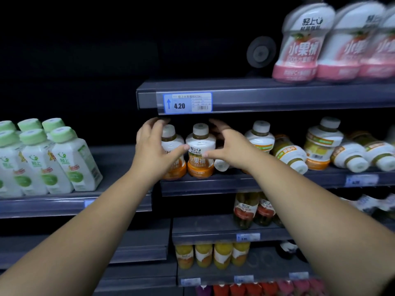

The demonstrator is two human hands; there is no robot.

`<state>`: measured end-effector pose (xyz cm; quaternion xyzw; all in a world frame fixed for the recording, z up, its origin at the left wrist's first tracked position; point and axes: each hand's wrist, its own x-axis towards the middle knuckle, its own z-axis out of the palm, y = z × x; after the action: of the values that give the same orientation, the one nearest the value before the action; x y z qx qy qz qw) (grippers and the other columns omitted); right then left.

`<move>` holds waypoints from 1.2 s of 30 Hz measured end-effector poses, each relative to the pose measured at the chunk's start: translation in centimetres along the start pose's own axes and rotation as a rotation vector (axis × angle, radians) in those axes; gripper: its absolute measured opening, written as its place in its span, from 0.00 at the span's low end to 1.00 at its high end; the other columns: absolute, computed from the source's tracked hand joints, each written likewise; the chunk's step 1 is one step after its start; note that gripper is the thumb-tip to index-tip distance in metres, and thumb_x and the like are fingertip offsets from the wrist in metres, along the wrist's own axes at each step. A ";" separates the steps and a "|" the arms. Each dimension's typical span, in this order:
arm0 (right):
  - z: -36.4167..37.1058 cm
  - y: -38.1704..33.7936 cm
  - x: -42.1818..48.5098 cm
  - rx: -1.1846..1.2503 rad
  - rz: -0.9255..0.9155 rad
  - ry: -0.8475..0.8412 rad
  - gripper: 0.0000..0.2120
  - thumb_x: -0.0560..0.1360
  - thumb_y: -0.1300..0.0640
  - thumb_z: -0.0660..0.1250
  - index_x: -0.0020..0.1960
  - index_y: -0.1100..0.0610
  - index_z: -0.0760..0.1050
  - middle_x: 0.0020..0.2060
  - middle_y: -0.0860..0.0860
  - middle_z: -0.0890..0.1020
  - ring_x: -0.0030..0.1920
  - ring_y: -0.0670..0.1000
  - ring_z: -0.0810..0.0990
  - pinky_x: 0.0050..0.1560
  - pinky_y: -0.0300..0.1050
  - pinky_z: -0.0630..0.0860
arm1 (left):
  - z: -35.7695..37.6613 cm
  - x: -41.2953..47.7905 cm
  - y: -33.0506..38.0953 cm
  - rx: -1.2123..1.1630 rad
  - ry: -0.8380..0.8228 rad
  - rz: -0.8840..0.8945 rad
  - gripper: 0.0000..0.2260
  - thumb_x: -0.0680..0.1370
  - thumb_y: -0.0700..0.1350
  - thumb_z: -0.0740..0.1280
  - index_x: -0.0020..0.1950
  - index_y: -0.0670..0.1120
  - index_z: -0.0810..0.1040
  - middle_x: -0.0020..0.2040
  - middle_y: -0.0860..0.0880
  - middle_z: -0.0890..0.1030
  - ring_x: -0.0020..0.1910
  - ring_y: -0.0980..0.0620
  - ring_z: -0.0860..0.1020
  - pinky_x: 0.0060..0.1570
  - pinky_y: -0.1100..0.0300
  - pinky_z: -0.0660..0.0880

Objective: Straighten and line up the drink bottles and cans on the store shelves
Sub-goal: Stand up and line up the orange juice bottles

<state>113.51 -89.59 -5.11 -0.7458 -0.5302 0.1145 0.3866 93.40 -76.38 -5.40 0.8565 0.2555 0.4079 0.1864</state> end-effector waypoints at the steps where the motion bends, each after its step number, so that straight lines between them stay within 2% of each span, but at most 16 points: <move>1: 0.1 0.5 -0.8 -0.038 0.011 0.053 0.53 0.57 0.32 0.75 0.77 0.41 0.58 0.73 0.48 0.70 0.70 0.49 0.70 0.69 0.48 0.69 | 0.0 0.0 0.5 0.059 0.002 0.045 0.36 0.66 0.69 0.67 0.69 0.50 0.70 0.65 0.46 0.70 0.69 0.44 0.65 0.67 0.49 0.64; 3: 0.5 1.7 -2.7 -0.064 -0.012 0.178 0.46 0.59 0.32 0.75 0.73 0.41 0.63 0.67 0.46 0.73 0.66 0.47 0.72 0.64 0.44 0.70 | 0.4 0.1 1.3 0.185 -0.002 0.135 0.35 0.67 0.70 0.65 0.67 0.51 0.72 0.59 0.45 0.72 0.66 0.40 0.67 0.68 0.41 0.63; 6: 1.4 3.4 -5.4 0.005 -0.094 0.323 0.32 0.64 0.40 0.77 0.65 0.44 0.74 0.52 0.37 0.74 0.51 0.39 0.76 0.52 0.38 0.75 | 1.4 0.2 2.4 0.321 -0.054 0.237 0.34 0.67 0.72 0.63 0.66 0.53 0.74 0.54 0.45 0.75 0.63 0.37 0.68 0.71 0.35 0.55; 9: 1.9 4.4 -7.1 0.069 -0.044 0.325 0.27 0.64 0.38 0.75 0.61 0.42 0.76 0.49 0.38 0.75 0.44 0.41 0.77 0.44 0.34 0.74 | 2.3 0.0 3.1 0.353 -0.105 0.294 0.34 0.67 0.72 0.61 0.67 0.55 0.74 0.51 0.45 0.76 0.62 0.36 0.69 0.71 0.34 0.51; 11: 1.9 4.8 -7.7 0.118 0.011 0.262 0.27 0.65 0.39 0.76 0.62 0.38 0.75 0.49 0.37 0.77 0.46 0.39 0.79 0.42 0.29 0.73 | 2.6 0.0 3.4 0.383 -0.118 0.304 0.34 0.67 0.72 0.60 0.67 0.56 0.74 0.49 0.45 0.75 0.59 0.37 0.71 0.71 0.33 0.50; 14: 1.7 4.8 -7.9 0.202 0.039 0.175 0.25 0.70 0.49 0.77 0.61 0.32 0.73 0.54 0.34 0.78 0.54 0.36 0.79 0.46 0.31 0.76 | 2.9 0.2 3.4 0.439 -0.145 0.300 0.31 0.68 0.70 0.64 0.68 0.58 0.71 0.47 0.46 0.74 0.53 0.39 0.74 0.71 0.33 0.47; 17: 1.9 4.3 -7.4 0.267 0.047 0.097 0.27 0.72 0.55 0.75 0.56 0.25 0.72 0.54 0.27 0.78 0.57 0.34 0.78 0.52 0.34 0.78 | 3.1 0.4 3.3 0.492 -0.152 0.307 0.31 0.68 0.64 0.71 0.69 0.58 0.71 0.47 0.46 0.74 0.52 0.39 0.76 0.71 0.32 0.46; 20: 2.3 4.2 -6.9 0.283 0.062 0.050 0.27 0.74 0.58 0.73 0.64 0.33 0.73 0.55 0.28 0.77 0.56 0.30 0.77 0.53 0.30 0.75 | 3.2 0.3 3.1 0.505 -0.157 0.327 0.31 0.68 0.62 0.73 0.70 0.57 0.71 0.48 0.46 0.75 0.52 0.41 0.77 0.71 0.32 0.46; 23: 2.3 4.3 -6.4 0.253 0.058 -0.014 0.27 0.75 0.60 0.71 0.68 0.38 0.73 0.62 0.32 0.74 0.58 0.32 0.76 0.58 0.34 0.75 | 3.0 0.2 2.8 0.508 -0.167 0.356 0.32 0.68 0.60 0.73 0.71 0.57 0.70 0.54 0.45 0.75 0.56 0.42 0.78 0.71 0.32 0.45; 24: 2.3 4.2 -6.4 0.253 0.058 -0.017 0.26 0.75 0.61 0.71 0.67 0.39 0.73 0.64 0.36 0.74 0.59 0.35 0.76 0.58 0.36 0.75 | 3.0 0.2 2.7 0.509 -0.171 0.364 0.32 0.68 0.60 0.72 0.71 0.57 0.70 0.56 0.45 0.76 0.58 0.42 0.77 0.71 0.33 0.44; 26: 2.2 4.1 -6.4 0.262 0.050 0.012 0.25 0.73 0.62 0.73 0.63 0.40 0.75 0.62 0.41 0.77 0.54 0.38 0.79 0.49 0.36 0.76 | 2.9 0.1 2.6 0.510 -0.178 0.370 0.33 0.68 0.59 0.73 0.71 0.57 0.69 0.61 0.44 0.75 0.61 0.42 0.76 0.71 0.32 0.43; 28: 2.0 3.9 -6.6 0.257 0.047 0.050 0.25 0.70 0.62 0.75 0.58 0.37 0.76 0.56 0.42 0.80 0.46 0.37 0.80 0.42 0.34 0.75 | 2.9 0.0 2.6 0.505 -0.178 0.369 0.33 0.68 0.59 0.73 0.71 0.57 0.69 0.62 0.44 0.75 0.62 0.43 0.76 0.71 0.32 0.43; 30: 1.5 3.6 -6.8 0.245 0.037 0.085 0.26 0.68 0.62 0.77 0.55 0.36 0.76 0.51 0.42 0.80 0.42 0.37 0.80 0.39 0.32 0.73 | 3.0 0.0 2.6 0.501 -0.173 0.373 0.32 0.68 0.58 0.74 0.71 0.57 0.70 0.61 0.44 0.75 0.62 0.43 0.76 0.71 0.32 0.42; 32: 0.8 3.0 -6.8 0.210 0.018 0.124 0.26 0.67 0.61 0.79 0.56 0.38 0.76 0.50 0.41 0.79 0.43 0.37 0.78 0.42 0.33 0.72 | 3.1 0.0 2.6 0.503 -0.165 0.375 0.32 0.67 0.58 0.74 0.70 0.57 0.70 0.61 0.44 0.75 0.62 0.43 0.76 0.71 0.31 0.42; 34: -0.1 2.3 -6.5 0.187 -0.016 0.165 0.27 0.65 0.61 0.81 0.58 0.41 0.76 0.55 0.42 0.79 0.52 0.41 0.78 0.52 0.38 0.74 | 3.1 0.0 2.6 0.507 -0.161 0.371 0.32 0.67 0.57 0.74 0.70 0.57 0.70 0.61 0.44 0.75 0.62 0.43 0.76 0.71 0.30 0.42; 36: -0.9 1.4 -6.3 0.133 -0.040 0.196 0.28 0.63 0.58 0.82 0.59 0.42 0.76 0.57 0.42 0.78 0.58 0.43 0.77 0.58 0.36 0.72 | 3.2 0.0 2.7 0.507 -0.157 0.366 0.33 0.67 0.57 0.75 0.70 0.57 0.71 0.61 0.44 0.75 0.62 0.43 0.77 0.70 0.30 0.43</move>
<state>112.48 -95.73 -7.00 -0.7154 -0.4958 0.0683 0.4876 96.67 -78.87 -5.91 0.9363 0.1754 0.2907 -0.0902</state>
